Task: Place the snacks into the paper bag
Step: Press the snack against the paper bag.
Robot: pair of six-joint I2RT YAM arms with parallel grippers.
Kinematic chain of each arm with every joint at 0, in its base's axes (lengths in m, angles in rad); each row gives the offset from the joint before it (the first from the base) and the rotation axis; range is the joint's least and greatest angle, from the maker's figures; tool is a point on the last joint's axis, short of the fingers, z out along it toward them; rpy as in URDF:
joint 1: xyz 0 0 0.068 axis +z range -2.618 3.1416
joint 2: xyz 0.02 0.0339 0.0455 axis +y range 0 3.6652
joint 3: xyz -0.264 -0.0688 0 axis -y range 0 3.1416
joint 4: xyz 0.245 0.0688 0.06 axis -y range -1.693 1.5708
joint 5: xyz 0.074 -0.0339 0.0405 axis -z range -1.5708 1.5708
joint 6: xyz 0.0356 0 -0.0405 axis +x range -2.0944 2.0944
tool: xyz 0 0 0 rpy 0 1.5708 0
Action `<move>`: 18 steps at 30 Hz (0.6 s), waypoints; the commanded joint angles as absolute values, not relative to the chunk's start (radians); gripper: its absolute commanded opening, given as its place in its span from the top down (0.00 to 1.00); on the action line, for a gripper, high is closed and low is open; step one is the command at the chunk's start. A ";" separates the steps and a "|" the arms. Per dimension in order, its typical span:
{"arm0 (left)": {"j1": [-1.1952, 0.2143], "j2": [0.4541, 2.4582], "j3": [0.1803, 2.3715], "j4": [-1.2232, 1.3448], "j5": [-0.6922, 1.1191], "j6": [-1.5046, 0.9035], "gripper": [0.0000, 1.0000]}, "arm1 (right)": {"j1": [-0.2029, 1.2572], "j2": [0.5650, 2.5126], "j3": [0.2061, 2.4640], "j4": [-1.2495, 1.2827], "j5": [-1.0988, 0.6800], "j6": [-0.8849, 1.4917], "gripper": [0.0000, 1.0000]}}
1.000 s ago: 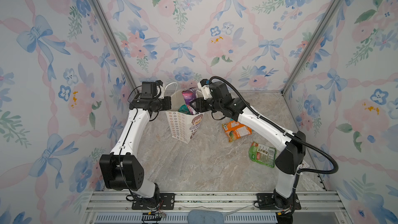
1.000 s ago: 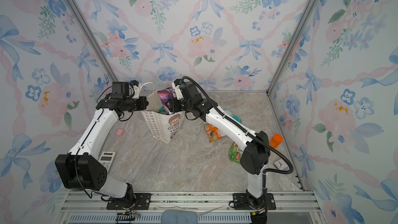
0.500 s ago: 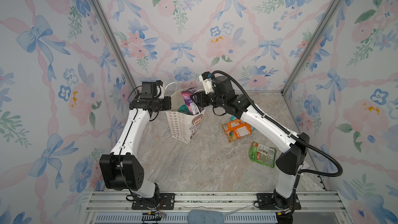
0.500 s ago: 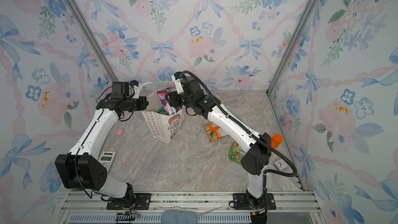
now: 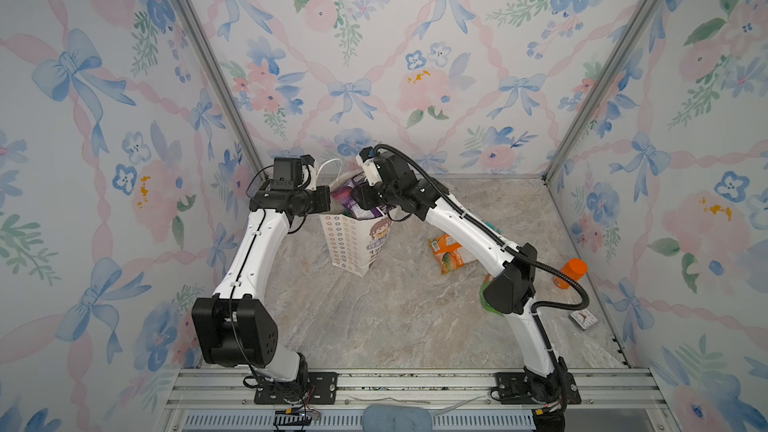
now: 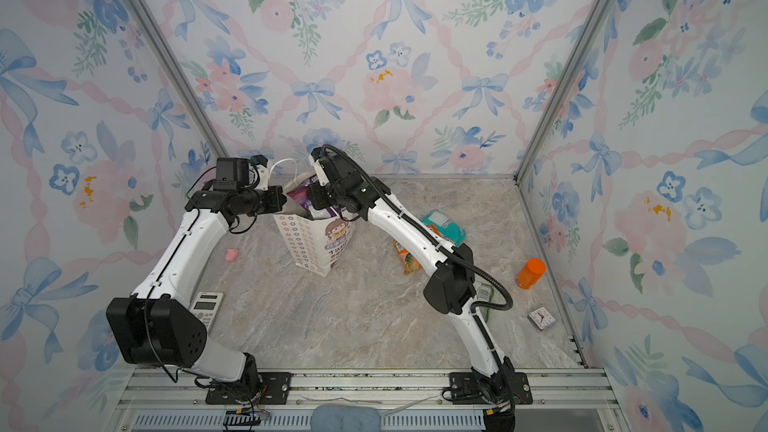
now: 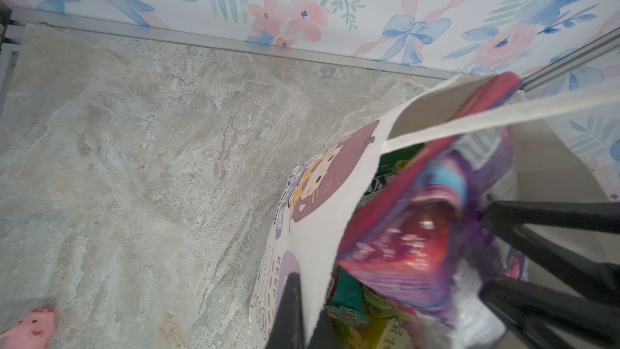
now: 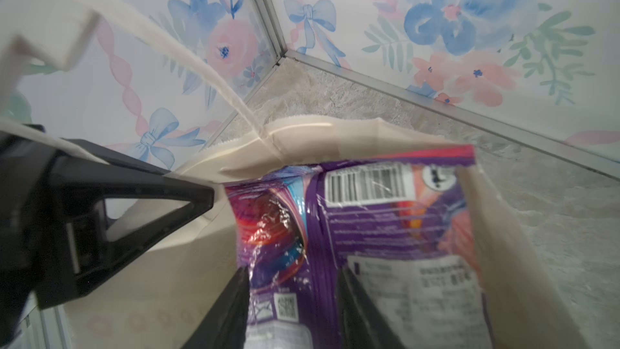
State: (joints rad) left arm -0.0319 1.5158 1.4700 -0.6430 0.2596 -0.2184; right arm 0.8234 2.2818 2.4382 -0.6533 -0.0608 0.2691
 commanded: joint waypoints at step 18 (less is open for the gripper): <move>-0.029 1.518 1.468 -0.605 0.272 -0.212 1.00 | 0.709 1.695 1.775 -0.173 -0.298 0.418 0.21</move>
State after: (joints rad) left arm -0.0319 1.5158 1.4700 -0.6376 0.2592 -0.2184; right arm 0.7547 1.7737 1.8931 -0.3950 -0.2276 0.3485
